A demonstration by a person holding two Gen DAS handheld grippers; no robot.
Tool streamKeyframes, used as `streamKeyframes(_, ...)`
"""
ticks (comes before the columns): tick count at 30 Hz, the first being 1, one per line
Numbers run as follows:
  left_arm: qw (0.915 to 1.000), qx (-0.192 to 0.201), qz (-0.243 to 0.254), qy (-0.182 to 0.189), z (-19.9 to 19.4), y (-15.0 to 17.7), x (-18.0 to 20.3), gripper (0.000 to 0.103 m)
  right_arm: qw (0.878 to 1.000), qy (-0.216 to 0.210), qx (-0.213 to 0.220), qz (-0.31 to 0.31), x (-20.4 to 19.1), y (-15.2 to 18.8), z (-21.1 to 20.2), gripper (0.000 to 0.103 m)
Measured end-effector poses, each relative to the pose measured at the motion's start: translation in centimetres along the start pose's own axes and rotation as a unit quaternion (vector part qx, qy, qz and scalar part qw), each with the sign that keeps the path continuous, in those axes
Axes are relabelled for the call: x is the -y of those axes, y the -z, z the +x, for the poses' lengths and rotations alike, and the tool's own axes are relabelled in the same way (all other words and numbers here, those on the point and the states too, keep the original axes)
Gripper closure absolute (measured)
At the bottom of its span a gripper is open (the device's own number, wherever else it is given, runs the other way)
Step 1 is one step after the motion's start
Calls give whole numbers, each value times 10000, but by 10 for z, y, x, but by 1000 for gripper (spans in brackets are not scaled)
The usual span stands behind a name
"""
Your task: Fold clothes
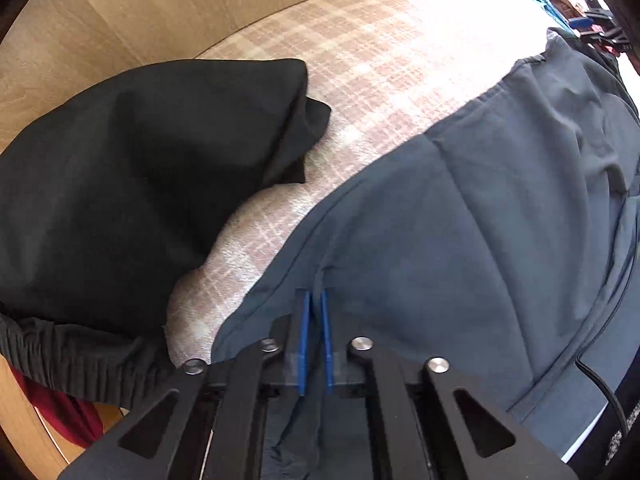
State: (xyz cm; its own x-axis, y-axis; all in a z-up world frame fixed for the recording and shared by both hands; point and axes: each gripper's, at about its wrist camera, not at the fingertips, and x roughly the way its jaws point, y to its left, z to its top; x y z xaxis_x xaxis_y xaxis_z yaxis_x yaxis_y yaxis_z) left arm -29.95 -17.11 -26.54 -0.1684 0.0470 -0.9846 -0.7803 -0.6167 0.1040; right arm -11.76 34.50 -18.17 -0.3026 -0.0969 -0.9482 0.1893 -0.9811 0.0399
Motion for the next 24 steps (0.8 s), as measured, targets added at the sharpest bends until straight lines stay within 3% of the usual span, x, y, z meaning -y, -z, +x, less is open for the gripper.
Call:
streamKeyframes(2, 9999, -49, 41, -96, -2, 0, 6, 102, 9998, -114, -158, -65, 6, -5, 13, 48)
streamKeyframes(6, 9992, 115, -332, -211, -22, 4, -2, 102, 9984, -167, -413, -361, 6, -8, 40, 48)
streamKeyframes(11, 9950, 411, -767, -480, -69, 11, -22, 102, 9948, -264, -336, -922, -11, -3, 49, 49)
streamKeyframes(12, 9945, 466, -773, -529, -78, 12, -24, 102, 9950, -221, -307, -928, -12, -4, 49, 52)
streamKeyframes(14, 9932, 533, -789, -677, -91, 13, -27, 102, 9954, -31, -268, -920, -12, -8, 47, 100)
streamKeyframes(19, 9920, 576, -627, -934, -102, 7, -32, 102, 9941, 446, -159, -972, -15, -15, 27, 100)
streamKeyframes(24, 9880, 895, -493, -1158, -126, 1, -34, 103, 9940, 755, 683, -406, -1, -19, -42, 100)
